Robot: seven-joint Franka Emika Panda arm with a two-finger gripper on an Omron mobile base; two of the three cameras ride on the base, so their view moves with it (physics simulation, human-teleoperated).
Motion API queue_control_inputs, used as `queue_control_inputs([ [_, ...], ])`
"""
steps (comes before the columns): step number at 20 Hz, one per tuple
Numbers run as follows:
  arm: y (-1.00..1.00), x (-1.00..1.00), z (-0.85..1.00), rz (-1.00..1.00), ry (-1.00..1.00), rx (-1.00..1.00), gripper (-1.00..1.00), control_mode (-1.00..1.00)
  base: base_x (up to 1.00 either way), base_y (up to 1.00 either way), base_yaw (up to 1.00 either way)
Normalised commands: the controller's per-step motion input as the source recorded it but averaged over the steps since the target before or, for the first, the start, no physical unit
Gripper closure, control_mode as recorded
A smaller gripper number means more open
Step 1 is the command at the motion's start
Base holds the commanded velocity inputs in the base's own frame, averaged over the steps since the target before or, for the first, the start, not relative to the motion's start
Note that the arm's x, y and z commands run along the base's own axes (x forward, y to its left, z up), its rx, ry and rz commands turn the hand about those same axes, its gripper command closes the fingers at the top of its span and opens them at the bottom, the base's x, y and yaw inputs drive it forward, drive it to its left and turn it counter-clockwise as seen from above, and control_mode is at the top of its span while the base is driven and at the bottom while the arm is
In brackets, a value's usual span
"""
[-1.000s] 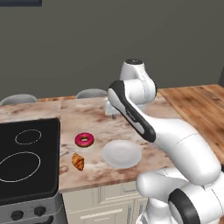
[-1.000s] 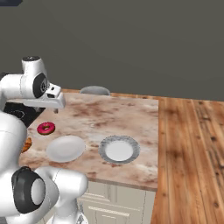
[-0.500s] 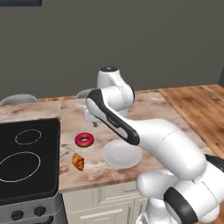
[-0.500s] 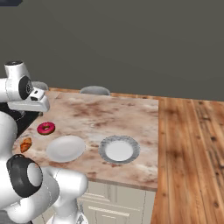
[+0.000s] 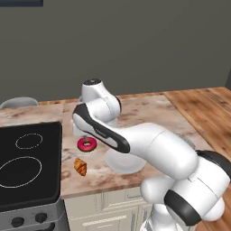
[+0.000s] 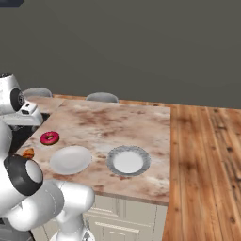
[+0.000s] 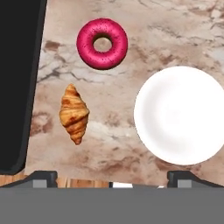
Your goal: Place the pastries on the plates.
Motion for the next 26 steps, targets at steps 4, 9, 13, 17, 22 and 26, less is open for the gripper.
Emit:
queue_control_inputs([
  [4,0.04,0.01,-0.24,0.01,0.13,0.0,-1.0,-1.0,0.0,0.0,0.0],
  [9,0.0,0.01,-0.2,0.05,0.09,0.0,-1.0,-1.0,0.0,0.0,0.0],
  [13,0.06,0.13,-0.22,0.07,0.01,-0.02,-1.0,-1.0,0.0,0.0,0.0],
  [17,0.01,0.26,-0.29,0.06,0.03,0.0,-1.0,-1.0,0.0,0.0,0.0],
  [22,0.02,0.25,-0.16,0.06,0.03,0.0,-1.0,-1.0,0.0,0.0,0.0],
  [26,0.16,0.21,-0.02,0.04,0.04,0.0,-1.0,-1.0,0.0,0.0,0.0],
])
